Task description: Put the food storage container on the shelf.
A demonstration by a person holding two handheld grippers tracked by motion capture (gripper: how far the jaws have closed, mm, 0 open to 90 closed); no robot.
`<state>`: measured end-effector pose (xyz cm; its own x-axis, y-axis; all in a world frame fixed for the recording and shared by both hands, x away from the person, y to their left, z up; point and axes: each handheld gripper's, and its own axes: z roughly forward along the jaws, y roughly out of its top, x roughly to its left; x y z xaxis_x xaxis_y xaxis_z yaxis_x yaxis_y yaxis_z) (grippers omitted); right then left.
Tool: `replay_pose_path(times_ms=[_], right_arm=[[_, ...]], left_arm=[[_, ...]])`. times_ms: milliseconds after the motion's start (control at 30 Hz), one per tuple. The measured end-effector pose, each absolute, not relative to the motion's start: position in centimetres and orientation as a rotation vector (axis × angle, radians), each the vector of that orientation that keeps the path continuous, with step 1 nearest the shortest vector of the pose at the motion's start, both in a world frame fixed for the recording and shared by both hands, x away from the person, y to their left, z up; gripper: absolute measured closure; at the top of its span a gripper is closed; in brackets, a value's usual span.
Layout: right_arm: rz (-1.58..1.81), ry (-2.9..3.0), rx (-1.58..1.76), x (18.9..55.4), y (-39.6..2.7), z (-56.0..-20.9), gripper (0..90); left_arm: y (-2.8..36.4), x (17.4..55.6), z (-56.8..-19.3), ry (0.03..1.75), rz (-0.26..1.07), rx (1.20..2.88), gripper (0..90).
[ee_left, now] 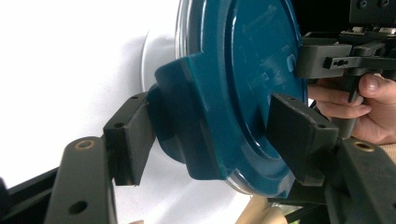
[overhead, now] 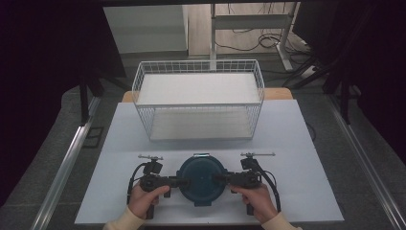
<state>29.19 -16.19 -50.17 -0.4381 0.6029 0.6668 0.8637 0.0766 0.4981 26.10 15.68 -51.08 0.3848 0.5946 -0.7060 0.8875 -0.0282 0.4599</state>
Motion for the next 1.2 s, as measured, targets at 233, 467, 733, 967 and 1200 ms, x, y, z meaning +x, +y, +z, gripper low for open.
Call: replay_pose_path(times_ms=[233, 467, 733, 967, 1200], right_arm=[[-1.364, -2.116, -1.433, 28.4, -16.5, -49.7, 38.1], [-1.430, -2.179, -1.384, 27.9, -16.2, -49.2, 38.6], [-1.503, -2.229, -1.340, 27.6, -16.3, -47.9, 38.9], [-1.559, -2.268, -1.300, 27.5, -16.3, -46.3, 39.0], [-1.595, -2.308, -1.269, 28.0, -16.3, -44.7, 39.0]], left_arm=[[15.8, 25.6, -50.6, 1.297, -0.367, 1.704, 40.7], [15.9, 25.2, -49.6, 1.256, -0.277, 1.731, 42.1], [15.8, 24.9, -48.4, 1.209, -0.223, 1.744, 42.3], [15.7, 24.9, -46.7, 1.162, -0.162, 1.749, 42.2], [15.7, 25.5, -45.4, 1.129, -0.132, 1.755, 42.2]])
